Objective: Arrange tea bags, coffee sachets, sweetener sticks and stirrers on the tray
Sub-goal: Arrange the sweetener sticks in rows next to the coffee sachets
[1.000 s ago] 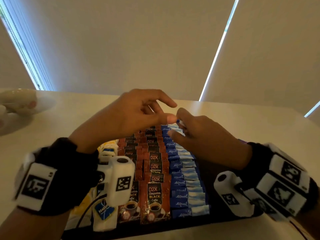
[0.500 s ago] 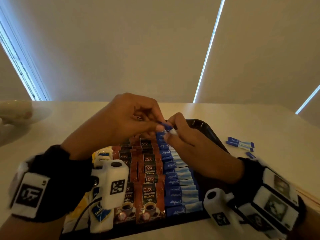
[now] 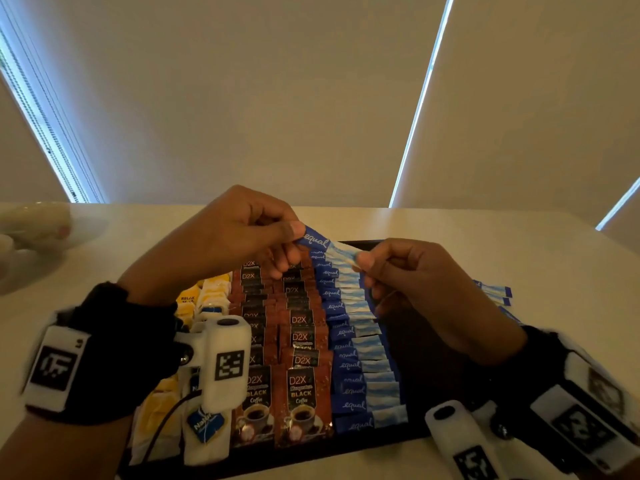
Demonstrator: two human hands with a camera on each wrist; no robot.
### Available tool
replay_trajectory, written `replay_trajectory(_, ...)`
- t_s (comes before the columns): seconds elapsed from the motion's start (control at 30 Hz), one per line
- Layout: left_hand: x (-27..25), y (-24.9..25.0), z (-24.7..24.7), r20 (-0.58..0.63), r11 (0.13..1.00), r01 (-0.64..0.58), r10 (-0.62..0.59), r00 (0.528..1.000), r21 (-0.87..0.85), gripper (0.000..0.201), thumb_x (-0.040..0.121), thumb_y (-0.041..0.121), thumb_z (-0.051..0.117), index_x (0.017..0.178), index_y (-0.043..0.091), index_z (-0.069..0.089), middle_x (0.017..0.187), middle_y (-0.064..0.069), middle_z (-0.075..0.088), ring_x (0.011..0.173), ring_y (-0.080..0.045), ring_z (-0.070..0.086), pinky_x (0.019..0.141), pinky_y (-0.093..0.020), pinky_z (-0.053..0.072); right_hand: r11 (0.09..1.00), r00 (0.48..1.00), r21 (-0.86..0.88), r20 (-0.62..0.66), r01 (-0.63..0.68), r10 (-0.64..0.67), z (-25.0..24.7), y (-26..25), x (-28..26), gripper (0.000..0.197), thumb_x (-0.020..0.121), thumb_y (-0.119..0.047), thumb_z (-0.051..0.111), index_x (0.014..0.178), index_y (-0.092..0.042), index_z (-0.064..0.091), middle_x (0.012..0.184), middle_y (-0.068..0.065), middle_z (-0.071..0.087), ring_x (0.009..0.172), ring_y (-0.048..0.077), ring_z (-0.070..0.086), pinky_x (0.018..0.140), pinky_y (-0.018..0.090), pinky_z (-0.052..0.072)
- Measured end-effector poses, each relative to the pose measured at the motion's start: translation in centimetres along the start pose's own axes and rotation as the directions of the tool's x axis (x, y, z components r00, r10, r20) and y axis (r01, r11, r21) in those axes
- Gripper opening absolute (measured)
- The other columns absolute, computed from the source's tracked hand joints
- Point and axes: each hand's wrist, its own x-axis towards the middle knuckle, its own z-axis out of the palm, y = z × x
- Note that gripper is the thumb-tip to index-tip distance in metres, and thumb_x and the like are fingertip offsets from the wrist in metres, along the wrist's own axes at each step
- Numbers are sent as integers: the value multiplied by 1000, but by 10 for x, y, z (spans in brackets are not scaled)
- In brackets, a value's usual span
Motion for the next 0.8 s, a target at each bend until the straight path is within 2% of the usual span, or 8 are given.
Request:
replay_trajectory(0.1, -1, -1, 1, 20, 996, 1, -3, 1000, 84, 18, 90, 13, 55, 79, 8, 69, 71, -9, 70, 59, -16, 66, 53, -18, 53, 996, 998, -74, -33, -52, 50, -12, 2, 3, 12, 87, -18, 59, 79, -11, 65, 67, -2, 66, 61, 8, 60, 52, 19, 51)
replay_trajectory(0.2, -1, 0, -1, -24, 993, -27, 30, 999, 119, 17, 91, 12, 54, 83, 10, 69, 73, -6, 70, 61, -14, 66, 52, -17, 52, 953, 978, -225, 10, -201, 209, -30, 7, 6, 13, 89, -20, 59, 80, -14, 67, 67, -4, 68, 62, 6, 62, 56, 19, 53)
replay_trajectory(0.3, -1, 1, -7, -78, 996, -51, 57, 995, 80, 13, 88, 18, 57, 90, 10, 67, 76, -6, 70, 64, -18, 67, 55, -23, 56, 844, 916, -401, 30, -356, 401, -43, 21, 9, 13, 85, -26, 65, 82, -13, 69, 69, 0, 64, 63, 10, 58, 60, 23, 50)
replay_trajectory(0.37, -1, 1, -10, -79, 995, -61, 68, 995, 81, 21, 83, 26, 58, 93, 10, 67, 76, -6, 70, 65, -20, 67, 55, -25, 57, 756, 863, -502, 35, -421, 504, -45, 31, 13, 16, 85, -29, 66, 82, -13, 69, 67, 2, 61, 59, 11, 54, 56, 21, 47)
replay_trajectory(0.43, -2, -1, -9, -74, 993, -69, 76, 994, 100, 19, 84, 25, 58, 93, 11, 67, 76, -5, 70, 66, -20, 67, 55, -24, 57, 696, 811, -542, 45, -471, 583, -42, 38, 16, 16, 87, -28, 63, 82, -14, 69, 67, 2, 60, 56, 10, 51, 52, 19, 44)
replay_trajectory(0.5, -2, -2, -9, -66, 992, -70, 77, 995, 110, 16, 86, 23, 58, 93, 12, 67, 76, -3, 71, 66, -19, 67, 55, -23, 56, 663, 780, -560, 47, -497, 624, -38, 44, 21, 16, 89, -26, 61, 81, -15, 68, 67, 0, 60, 56, 8, 51, 51, 17, 44)
replay_trajectory(0.6, -2, -2, -9, -57, 991, -70, 77, 995, 115, 25, 80, 31, 58, 93, 12, 67, 76, -2, 71, 66, -18, 67, 54, -22, 56, 653, 767, -571, 61, -498, 639, -34, 48, 28, 15, 88, -26, 62, 79, -16, 68, 67, -2, 61, 58, 7, 51, 50, 16, 44)
replay_trajectory(0.8, -1, -4, -10, -29, 986, -87, 92, 995, 143, 33, 73, 39, 56, 92, 15, 67, 76, 1, 71, 66, -15, 67, 56, -24, 57, 632, 790, -645, 69, -431, 609, -28, 51, 35, 21, 84, -31, 67, 86, -10, 70, 67, -3, 62, 54, 6, 48, 47, 16, 38)
